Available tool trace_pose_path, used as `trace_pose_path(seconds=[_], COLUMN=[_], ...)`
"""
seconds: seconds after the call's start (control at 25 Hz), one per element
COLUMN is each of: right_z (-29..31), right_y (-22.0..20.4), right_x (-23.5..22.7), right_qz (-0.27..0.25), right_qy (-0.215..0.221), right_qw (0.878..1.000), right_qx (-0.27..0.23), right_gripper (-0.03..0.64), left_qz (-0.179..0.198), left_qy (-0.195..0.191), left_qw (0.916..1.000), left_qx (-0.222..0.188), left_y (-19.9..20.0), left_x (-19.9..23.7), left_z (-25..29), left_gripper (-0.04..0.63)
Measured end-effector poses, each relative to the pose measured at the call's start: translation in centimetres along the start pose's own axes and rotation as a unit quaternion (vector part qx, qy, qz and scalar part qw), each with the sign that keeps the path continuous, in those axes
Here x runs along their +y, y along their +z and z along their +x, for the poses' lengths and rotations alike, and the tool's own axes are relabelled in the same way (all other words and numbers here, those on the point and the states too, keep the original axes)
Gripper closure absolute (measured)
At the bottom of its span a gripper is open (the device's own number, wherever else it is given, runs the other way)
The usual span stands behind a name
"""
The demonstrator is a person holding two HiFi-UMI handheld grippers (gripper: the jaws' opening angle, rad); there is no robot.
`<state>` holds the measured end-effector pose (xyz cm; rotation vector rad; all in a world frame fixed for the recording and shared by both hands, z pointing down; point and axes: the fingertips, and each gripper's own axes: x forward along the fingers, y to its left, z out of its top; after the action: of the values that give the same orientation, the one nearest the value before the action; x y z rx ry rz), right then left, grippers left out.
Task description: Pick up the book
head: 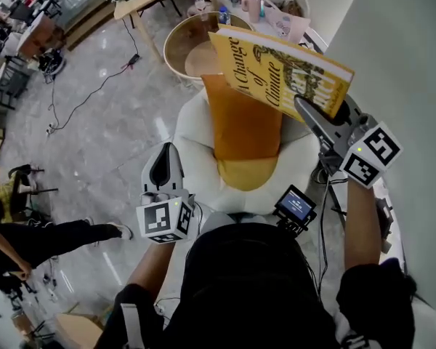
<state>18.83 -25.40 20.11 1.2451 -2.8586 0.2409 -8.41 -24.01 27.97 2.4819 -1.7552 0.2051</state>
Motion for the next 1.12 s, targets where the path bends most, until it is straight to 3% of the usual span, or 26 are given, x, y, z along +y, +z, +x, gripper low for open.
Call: trace_pose_path(seconds=[0.24, 0.56, 1.12], right_z=[-3.7, -7.5, -7.3], right_y=[2.1, 5.5, 5.2], right_x=[1.6, 4.2, 3.6], right_qz=[0.070, 0.087, 0.100], right_qy=[-0.015, -0.003, -0.007], right_qw=[0.992, 0.981, 0.974], right_qx=[-0.103, -0.172, -0.204], right_gripper=[0.466, 0.465, 0.465], left_qz=[-0.001, -0.009, -0.022], left_qy=[0.007, 0.018, 0.007], left_qw=[1.0000, 0.9998, 0.9992], left_qx=[-0.006, -0.008, -0.033], left_y=[0.7, 3.0, 2.8], left_x=[0.6, -0.8, -1.5], left_z=[-2.5, -4.9, -3.6], left_gripper=[0.584, 0.584, 0.584])
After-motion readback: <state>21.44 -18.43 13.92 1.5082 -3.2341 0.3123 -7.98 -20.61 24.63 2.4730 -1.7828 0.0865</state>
